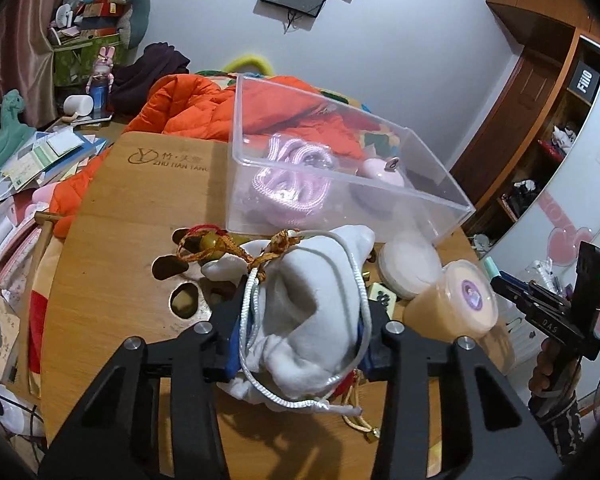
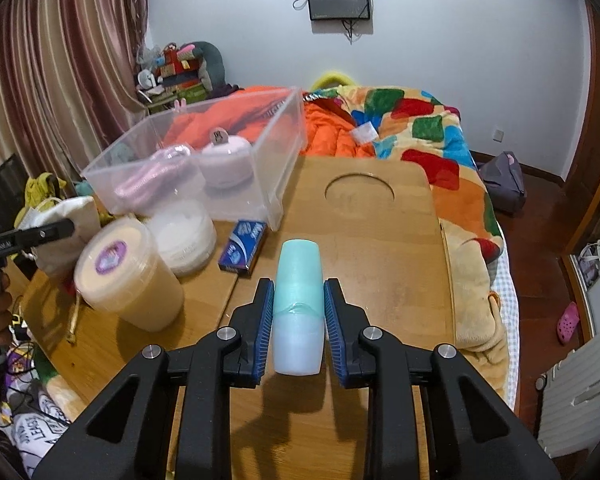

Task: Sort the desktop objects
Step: 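Carry the pouch with the left tool while the right tool carries the tube over the bin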

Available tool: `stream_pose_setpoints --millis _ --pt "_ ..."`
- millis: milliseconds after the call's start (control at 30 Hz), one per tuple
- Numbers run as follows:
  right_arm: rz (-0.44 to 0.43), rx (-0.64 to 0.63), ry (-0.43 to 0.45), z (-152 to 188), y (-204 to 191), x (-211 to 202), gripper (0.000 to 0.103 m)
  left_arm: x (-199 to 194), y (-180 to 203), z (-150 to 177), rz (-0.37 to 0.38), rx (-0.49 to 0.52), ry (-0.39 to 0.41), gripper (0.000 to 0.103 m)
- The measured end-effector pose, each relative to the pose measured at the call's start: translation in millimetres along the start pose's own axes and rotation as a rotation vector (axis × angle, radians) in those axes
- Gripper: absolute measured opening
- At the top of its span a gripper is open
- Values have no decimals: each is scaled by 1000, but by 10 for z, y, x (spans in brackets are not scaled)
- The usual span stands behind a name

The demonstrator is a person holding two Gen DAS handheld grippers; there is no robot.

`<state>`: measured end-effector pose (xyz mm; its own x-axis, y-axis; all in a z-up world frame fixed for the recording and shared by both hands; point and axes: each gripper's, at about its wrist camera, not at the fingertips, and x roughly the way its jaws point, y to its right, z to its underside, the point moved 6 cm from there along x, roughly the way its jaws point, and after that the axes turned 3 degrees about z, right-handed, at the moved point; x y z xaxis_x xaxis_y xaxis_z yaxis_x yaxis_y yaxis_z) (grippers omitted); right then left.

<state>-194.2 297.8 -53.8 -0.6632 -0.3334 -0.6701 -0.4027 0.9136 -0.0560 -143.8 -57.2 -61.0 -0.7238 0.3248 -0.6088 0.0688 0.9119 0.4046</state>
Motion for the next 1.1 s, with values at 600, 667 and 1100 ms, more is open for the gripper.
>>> stream_pose_setpoints --millis 600,667,1100 --pt "-62 -38 137 -596 -290 -251 23 -237 237 -400 80 -16 140 40" --pt "-71 -39 148 -664 -310 -250 23 -216 233 -449 82 -26 144 40" --pt "-120 -49 168 -972 -431 -98 23 -99 244 -683 98 -63 158 40"
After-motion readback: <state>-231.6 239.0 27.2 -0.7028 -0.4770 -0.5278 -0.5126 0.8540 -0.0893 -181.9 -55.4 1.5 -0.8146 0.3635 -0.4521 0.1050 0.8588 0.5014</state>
